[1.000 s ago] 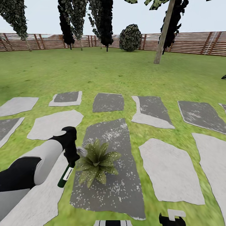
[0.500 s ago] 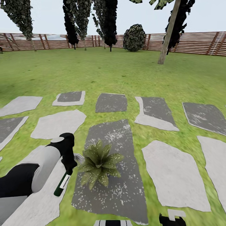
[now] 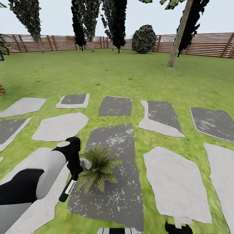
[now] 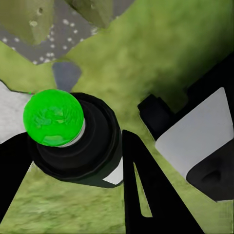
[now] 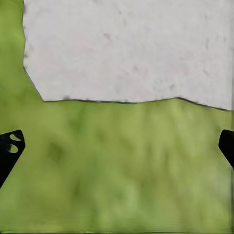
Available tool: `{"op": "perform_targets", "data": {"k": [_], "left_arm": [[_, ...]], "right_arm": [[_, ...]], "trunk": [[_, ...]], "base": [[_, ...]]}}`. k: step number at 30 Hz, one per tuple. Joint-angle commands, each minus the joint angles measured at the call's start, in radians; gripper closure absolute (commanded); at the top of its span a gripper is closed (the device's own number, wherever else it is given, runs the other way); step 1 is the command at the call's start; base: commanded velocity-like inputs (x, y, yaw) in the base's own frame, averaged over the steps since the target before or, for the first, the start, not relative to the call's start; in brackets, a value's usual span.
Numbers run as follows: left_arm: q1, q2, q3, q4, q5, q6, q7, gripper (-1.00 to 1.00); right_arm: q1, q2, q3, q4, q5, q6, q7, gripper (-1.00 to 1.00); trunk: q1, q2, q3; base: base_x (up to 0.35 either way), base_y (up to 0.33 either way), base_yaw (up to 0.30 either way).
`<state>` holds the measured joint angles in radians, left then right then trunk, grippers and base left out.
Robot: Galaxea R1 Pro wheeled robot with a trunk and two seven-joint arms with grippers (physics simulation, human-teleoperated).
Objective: Pick up the pesticide atomizer in the garden and spray insectifuge to fully cover both potted plants in the garden.
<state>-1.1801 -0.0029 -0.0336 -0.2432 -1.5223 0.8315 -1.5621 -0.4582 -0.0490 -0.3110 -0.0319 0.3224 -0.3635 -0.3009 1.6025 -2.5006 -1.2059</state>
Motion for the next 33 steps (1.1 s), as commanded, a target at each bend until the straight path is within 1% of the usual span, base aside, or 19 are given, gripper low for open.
{"op": "perform_targets", "data": {"k": [1,5,7,10,12,14,16,17,19,20,22,23,24,25,27,28,29,32,33], "left_arm": [[-0.001,0.001,-0.003,-0.001,-0.005,0.011,-0.009,1.0],[0.006,0.009,-0.004,0.0,-0.005,0.01,-0.009,1.0],[0.043,0.049,-0.003,0.0,-0.003,0.005,-0.009,1.0],[0.105,0.075,-0.001,-0.002,0.001,0.002,-0.009,1.0],[0.169,0.087,0.009,-0.016,0.012,-0.001,-0.009,1.0],[0.265,0.086,0.011,-0.114,0.061,-0.001,-0.009,1.0],[0.352,0.078,0.011,-0.212,0.116,-0.011,0.047,1.0],[0.386,0.076,0.012,-0.259,0.154,-0.036,0.088,1.0],[0.425,0.077,0.023,-0.307,0.266,-0.112,0.142,1.0],[0.453,0.083,0.044,-0.322,0.399,-0.196,0.191,1.0],[0.492,0.096,0.085,-0.331,0.587,-0.349,0.312,1.0],[0.501,0.099,0.094,-0.332,0.637,-0.403,0.365,1.0],[0.505,0.1,0.098,-0.332,0.661,-0.432,0.392,1.0],[0.508,0.1,0.1,-0.334,0.687,-0.474,0.419,1.0],[0.51,0.096,0.105,-0.338,0.706,-0.555,0.444,1.0],[0.51,0.093,0.104,-0.339,0.709,-0.601,0.458,1.0],[0.51,0.091,0.101,-0.341,0.711,-0.638,0.477,1.0],[0.503,0.085,0.096,-0.344,0.715,-0.679,0.534,1.0],[0.499,0.08,0.096,-0.344,0.718,-0.682,0.538,1.0]], "right_arm": [[0.0,0.0,-0.008,0.001,0.01,-0.003,-0.003,-1.0],[0.0,0.0,-0.008,0.001,0.01,-0.003,-0.003,-1.0],[0.0,0.001,-0.008,0.001,0.011,-0.003,-0.003,-1.0],[0.0,0.001,-0.007,0.001,0.012,-0.003,-0.003,-1.0],[0.0,0.001,-0.007,0.001,0.012,-0.003,-0.002,-1.0],[0.0,0.003,-0.007,0.002,0.013,-0.003,-0.001,-1.0],[0.0,0.003,-0.007,0.002,0.013,-0.003,0.0,-1.0],[0.0,0.003,-0.007,0.002,0.013,-0.003,0.0,-1.0],[0.0,0.003,-0.007,0.002,0.014,-0.003,0.001,-1.0],[0.0,0.003,-0.007,0.002,0.014,-0.003,0.001,-1.0],[0.0,0.003,0.002,0.001,0.018,-0.003,0.005,-1.0],[0.0,0.002,0.024,-0.002,0.033,-0.003,0.008,-1.0],[0.0,0.001,0.047,-0.013,0.051,-0.003,0.009,-1.0],[-0.001,0.0,0.094,-0.059,0.091,-0.002,0.01,-1.0],[-0.001,0.0,0.168,-0.176,0.175,0.002,0.017,-1.0],[-0.001,0.0,0.184,-0.228,0.216,0.003,0.053,-1.0],[-0.001,0.0,0.193,-0.272,0.25,0.004,0.115,-1.0],[-0.001,-0.022,0.201,-0.404,0.354,0.006,0.437,-1.0],[-0.001,-0.025,0.201,-0.448,0.389,0.007,0.524,-1.0]], "trunk": [[-0.001,0.0,-0.001],[-0.001,0.0,-0.001],[-0.001,0.0,-0.001],[-0.001,0.0,-0.001],[-0.001,0.0,-0.001],[-0.001,0.0,-0.001],[-0.001,0.0,-0.001],[-0.001,0.0,-0.001],[-0.001,0.0,-0.001],[-0.001,0.0,-0.001],[-0.001,0.0,-0.001],[-0.001,0.0,-0.001],[-0.001,0.0,-0.001],[-0.001,0.0,-0.001],[-0.001,0.0,-0.001],[-0.001,0.0,-0.001],[-0.001,0.0,-0.001],[-0.001,0.0,-0.001],[-0.001,0.0,-0.001]], "base": [[-0.282,-0.194,0.275],[-0.299,-0.174,0.278],[-0.306,-0.166,0.278],[-0.306,-0.166,0.278],[-0.306,-0.161,0.278],[-0.311,-0.141,0.278],[-0.313,-0.13,0.278],[-0.313,-0.097,0.278],[-0.308,-0.043,0.255],[-0.151,-0.014,0.103],[-0.055,-0.005,0.037],[-0.016,-0.001,0.011],[-0.01,-0.001,0.007],[-0.005,0.0,0.004],[-0.002,0.0,0.001],[0.0,0.0,0.0],[0.0,0.0,0.0],[0.0,0.0,0.0],[0.0,0.0,0.0]]}}
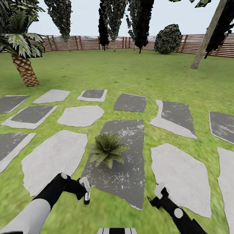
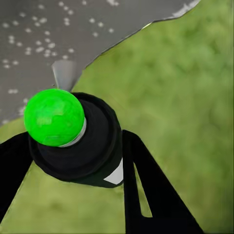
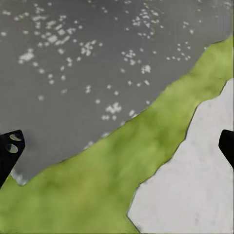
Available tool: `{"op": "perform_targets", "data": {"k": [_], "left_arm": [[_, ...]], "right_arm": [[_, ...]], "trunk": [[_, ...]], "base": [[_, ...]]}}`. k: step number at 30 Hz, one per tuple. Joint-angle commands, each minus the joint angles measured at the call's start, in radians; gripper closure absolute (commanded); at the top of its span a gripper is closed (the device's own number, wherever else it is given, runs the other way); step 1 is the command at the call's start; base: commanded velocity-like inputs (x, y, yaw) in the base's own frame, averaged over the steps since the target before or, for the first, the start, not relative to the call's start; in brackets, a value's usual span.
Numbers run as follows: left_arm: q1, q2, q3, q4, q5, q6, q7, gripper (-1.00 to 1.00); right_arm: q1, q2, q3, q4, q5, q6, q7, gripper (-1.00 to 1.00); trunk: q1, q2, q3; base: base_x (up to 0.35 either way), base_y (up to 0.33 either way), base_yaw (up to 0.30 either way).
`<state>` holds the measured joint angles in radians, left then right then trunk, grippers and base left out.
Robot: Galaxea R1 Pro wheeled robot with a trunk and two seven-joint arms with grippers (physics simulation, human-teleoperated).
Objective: Pick up the pesticide atomizer in the garden and spray insectifuge to fully cover both potted plants in the garden.
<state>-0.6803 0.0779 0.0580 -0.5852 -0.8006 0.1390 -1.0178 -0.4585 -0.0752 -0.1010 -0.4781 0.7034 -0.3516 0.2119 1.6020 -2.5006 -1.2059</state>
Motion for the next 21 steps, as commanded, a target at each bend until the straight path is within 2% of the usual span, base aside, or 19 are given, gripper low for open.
{"op": "perform_targets", "data": {"k": [1,3,4,5,6,7,9,11,12,15,16,17,19,21], "left_arm": [[-0.001,-0.011,0.004,-0.001,-0.002,0.007,-0.007,1.0],[-0.003,-0.022,0.002,-0.001,0.0,-0.022,-0.023,1.0],[-0.004,-0.029,0.002,-0.001,-0.001,-0.048,-0.053,1.0],[-0.005,-0.034,0.001,-0.001,-0.003,-0.061,-0.082,1.0],[-0.007,-0.041,-0.002,-0.002,-0.006,-0.076,-0.147,1.0],[-0.008,-0.044,-0.006,-0.002,-0.007,-0.082,-0.18,1.0],[-0.009,-0.045,-0.009,-0.001,-0.012,-0.086,-0.204,1.0],[-0.007,-0.045,-0.009,-0.001,-0.032,-0.091,-0.204,1.0],[-0.005,-0.045,-0.009,-0.001,-0.04,-0.093,-0.204,1.0],[0.001,-0.045,-0.006,0.0,-0.049,-0.161,-0.198,1.0],[0.003,-0.046,-0.005,0.002,-0.05,-0.182,-0.183,1.0],[0.005,-0.049,-0.006,0.006,-0.05,-0.196,-0.157,1.0],[0.007,-0.072,-0.015,0.011,-0.051,-0.215,-0.106,1.0],[0.008,-0.085,-0.051,0.014,-0.051,-0.23,-0.086,1.0]], "right_arm": [[0.0,-0.001,-0.008,-0.04,0.042,-0.005,0.088,-1.0],[-0.001,-0.005,-0.008,-0.094,0.097,-0.005,0.244,-1.0],[-0.003,-0.005,-0.008,-0.126,0.11,-0.006,0.324,-1.0],[-0.005,-0.006,-0.008,-0.15,0.114,-0.006,0.375,-1.0],[-0.007,-0.006,-0.01,-0.202,0.115,-0.006,0.471,-1.0],[-0.007,-0.006,-0.01,-0.238,0.113,-0.006,0.529,-1.0],[-0.008,0.002,-0.01,-0.271,0.112,-0.004,0.589,-1.0],[-0.008,0.022,-0.006,-0.28,0.113,-0.003,0.614,-1.0],[-0.008,0.033,-0.006,-0.282,0.113,-0.004,0.629,1.0],[-0.008,0.056,-0.005,-0.286,0.11,-0.005,0.679,1.0],[-0.008,0.072,-0.005,-0.287,0.111,-0.006,0.685,1.0],[-0.008,0.099,-0.005,-0.287,0.111,-0.006,0.69,1.0],[-0.008,0.146,-0.005,-0.288,0.111,-0.005,0.696,1.0],[-0.008,0.189,-0.004,-0.293,0.111,-0.005,0.698,1.0]], "trunk": [[0.0,0.0,-0.001],[0.0,0.0,-0.001],[0.0,0.0,-0.001],[0.0,0.0,-0.001],[0.0,0.0,-0.001],[0.0,0.0,-0.001],[0.0,0.0,-0.001],[0.0,0.0,-0.001],[0.0,0.0,-0.001],[0.0,0.0,-0.001],[0.0,0.0,-0.001],[0.0,0.0,-0.001],[0.0,0.0,-0.001],[0.0,0.0,-0.001]], "base": [[0.0,0.0,0.0],[0.0,0.0,0.0],[0.0,0.0,0.0],[0.0,0.0,0.0],[0.0,0.0,0.0],[0.0,0.0,0.0],[0.0,0.0,0.0],[0.0,0.0,0.0],[0.0,0.0,0.0],[0.0,0.0,0.0],[0.0,0.0,0.0],[0.0,0.0,0.0],[0.0,0.0,0.0],[0.0,0.0,0.0]]}}
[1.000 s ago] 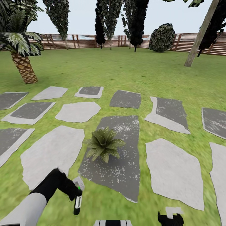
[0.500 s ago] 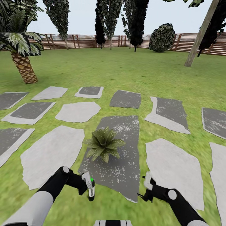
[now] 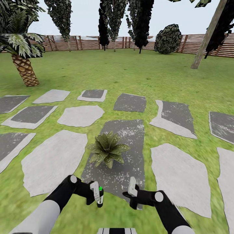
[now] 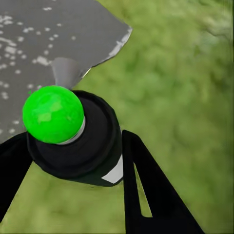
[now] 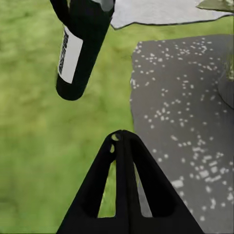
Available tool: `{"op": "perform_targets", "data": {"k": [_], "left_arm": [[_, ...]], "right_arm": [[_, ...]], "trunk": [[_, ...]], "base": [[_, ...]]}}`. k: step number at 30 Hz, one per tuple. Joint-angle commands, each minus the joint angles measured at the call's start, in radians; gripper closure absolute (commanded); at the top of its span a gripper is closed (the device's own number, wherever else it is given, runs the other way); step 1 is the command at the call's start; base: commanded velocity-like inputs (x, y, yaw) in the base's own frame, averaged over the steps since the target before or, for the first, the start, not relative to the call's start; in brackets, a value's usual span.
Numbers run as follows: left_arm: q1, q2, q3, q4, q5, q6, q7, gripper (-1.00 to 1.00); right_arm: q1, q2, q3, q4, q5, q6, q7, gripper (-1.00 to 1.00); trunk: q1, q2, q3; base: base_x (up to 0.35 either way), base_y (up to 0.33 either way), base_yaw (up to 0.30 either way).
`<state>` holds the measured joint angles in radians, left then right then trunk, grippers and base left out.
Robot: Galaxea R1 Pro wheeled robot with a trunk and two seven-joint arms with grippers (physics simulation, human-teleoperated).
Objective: Pick up the pesticide atomizer in the garden and spray insectifuge to fully cover both potted plants in the garden.
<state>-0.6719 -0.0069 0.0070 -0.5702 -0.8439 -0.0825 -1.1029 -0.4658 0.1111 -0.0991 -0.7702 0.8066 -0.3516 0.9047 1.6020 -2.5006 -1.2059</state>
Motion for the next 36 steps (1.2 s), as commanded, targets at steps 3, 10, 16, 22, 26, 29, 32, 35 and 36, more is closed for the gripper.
{"op": "perform_targets", "data": {"k": [3,10,16,22,26,29,32,35,36], "left_arm": [[0.0,-0.004,-0.025,-0.001,-0.008,-0.03,0.028,1.0],[0.003,-0.002,-0.036,0.001,-0.008,-0.119,0.033,1.0],[0.005,0.006,-0.04,0.003,-0.009,-0.183,0.012,1.0],[0.036,0.005,-0.116,0.017,-0.033,-0.206,-0.021,1.0],[0.047,0.003,-0.125,0.03,-0.026,-0.207,0.011,1.0],[0.048,-0.002,-0.124,0.032,-0.021,-0.206,0.077,1.0],[0.048,-0.005,-0.12,0.032,-0.012,-0.202,0.088,1.0],[0.048,-0.014,-0.119,0.032,-0.008,-0.202,0.092,1.0],[0.048,-0.017,-0.119,0.032,-0.008,-0.203,0.098,1.0]], "right_arm": [[-0.001,0.052,-0.004,-0.006,0.008,-0.004,0.01,1.0],[-0.002,0.063,-0.004,-0.009,0.008,-0.004,0.031,1.0],[-0.002,0.063,-0.004,-0.009,0.009,-0.004,0.031,1.0],[-0.002,0.063,-0.004,-0.01,0.01,-0.004,0.03,1.0],[-0.002,0.063,-0.004,-0.018,0.009,-0.004,0.03,1.0],[-0.002,0.063,-0.004,-0.021,0.008,-0.004,0.03,1.0],[-0.002,0.063,-0.004,-0.023,0.008,-0.004,0.03,1.0],[-0.002,0.063,-0.004,-0.023,0.008,-0.004,0.03,1.0],[-0.002,0.063,-0.004,-0.023,0.008,-0.004,0.03,1.0]], "trunk": [[0.0,0.0,-0.001],[0.0,0.0,-0.001],[0.0,0.0,-0.001],[0.0,0.0,-0.001],[0.0,0.0,-0.001],[0.0,0.0,-0.001],[0.0,0.0,-0.001],[0.0,0.0,-0.001],[0.0,0.0,-0.001]], "base": [[0.0,0.0,0.0],[0.0,0.0,0.0],[0.0,0.0,0.0],[0.0,0.0,0.0],[0.0,0.0,0.0],[0.0,0.0,0.0],[0.0,0.0,0.0],[0.0,0.0,0.0],[0.0,0.0,0.0]]}}
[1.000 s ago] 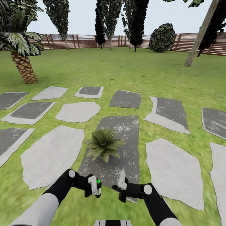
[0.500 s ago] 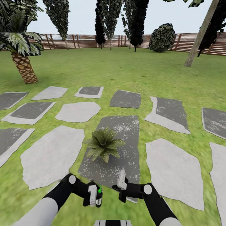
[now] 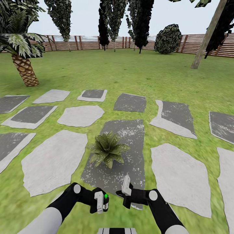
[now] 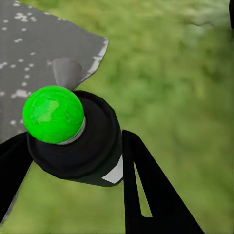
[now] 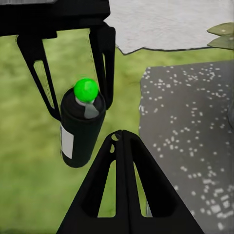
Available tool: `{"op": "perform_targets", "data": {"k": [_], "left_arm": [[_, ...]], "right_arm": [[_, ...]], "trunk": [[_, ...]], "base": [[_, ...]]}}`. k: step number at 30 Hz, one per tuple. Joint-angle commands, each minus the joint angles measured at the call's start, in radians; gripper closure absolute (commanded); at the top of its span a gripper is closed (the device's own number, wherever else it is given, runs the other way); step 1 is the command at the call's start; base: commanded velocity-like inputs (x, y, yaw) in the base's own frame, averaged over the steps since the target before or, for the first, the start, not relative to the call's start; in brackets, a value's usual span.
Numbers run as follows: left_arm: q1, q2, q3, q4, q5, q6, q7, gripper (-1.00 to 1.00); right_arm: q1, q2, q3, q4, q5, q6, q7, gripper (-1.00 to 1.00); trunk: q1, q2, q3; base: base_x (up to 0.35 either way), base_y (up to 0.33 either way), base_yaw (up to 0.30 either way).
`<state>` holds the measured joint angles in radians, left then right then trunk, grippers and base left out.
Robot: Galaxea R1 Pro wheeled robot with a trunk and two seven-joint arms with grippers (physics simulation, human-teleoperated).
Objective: Pick up the pesticide atomizer in the garden and spray insectifuge to fully cover both potted plants in the garden.
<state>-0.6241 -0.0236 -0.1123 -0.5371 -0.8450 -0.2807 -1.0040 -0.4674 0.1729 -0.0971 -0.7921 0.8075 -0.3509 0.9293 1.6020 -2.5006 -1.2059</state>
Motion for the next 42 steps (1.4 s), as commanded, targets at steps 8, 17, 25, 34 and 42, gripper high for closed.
{"op": "perform_targets", "data": {"k": [8,17,25,34,42], "left_arm": [[0.0,-0.02,0.003,-0.002,-0.006,-0.005,0.032,1.0],[0.0,-0.044,0.002,-0.002,-0.007,-0.009,0.039,1.0],[0.0,-0.051,0.003,-0.001,0.02,-0.012,0.032,1.0],[0.0,-0.053,0.0,-0.001,0.05,-0.014,0.03,1.0],[0.0,-0.059,-0.001,-0.001,0.05,-0.013,0.03,1.0]], "right_arm": [[0.0,0.002,-0.006,-0.001,0.007,-0.005,0.005,1.0],[0.0,0.002,-0.006,-0.001,0.007,-0.005,0.005,1.0],[0.0,0.002,-0.006,-0.001,0.007,-0.005,0.004,1.0],[0.0,0.002,-0.006,-0.001,0.008,-0.005,0.004,1.0],[0.0,0.002,-0.006,0.001,0.008,-0.005,0.003,1.0]], "trunk": [[0.0,0.0,-0.001],[0.0,0.0,-0.001],[0.0,0.0,-0.001],[0.0,0.0,-0.001],[0.0,0.0,-0.001]], "base": [[0.0,0.0,0.0],[0.0,0.0,0.0],[0.0,0.0,0.0],[0.0,0.0,0.0],[0.0,0.0,0.0]]}}
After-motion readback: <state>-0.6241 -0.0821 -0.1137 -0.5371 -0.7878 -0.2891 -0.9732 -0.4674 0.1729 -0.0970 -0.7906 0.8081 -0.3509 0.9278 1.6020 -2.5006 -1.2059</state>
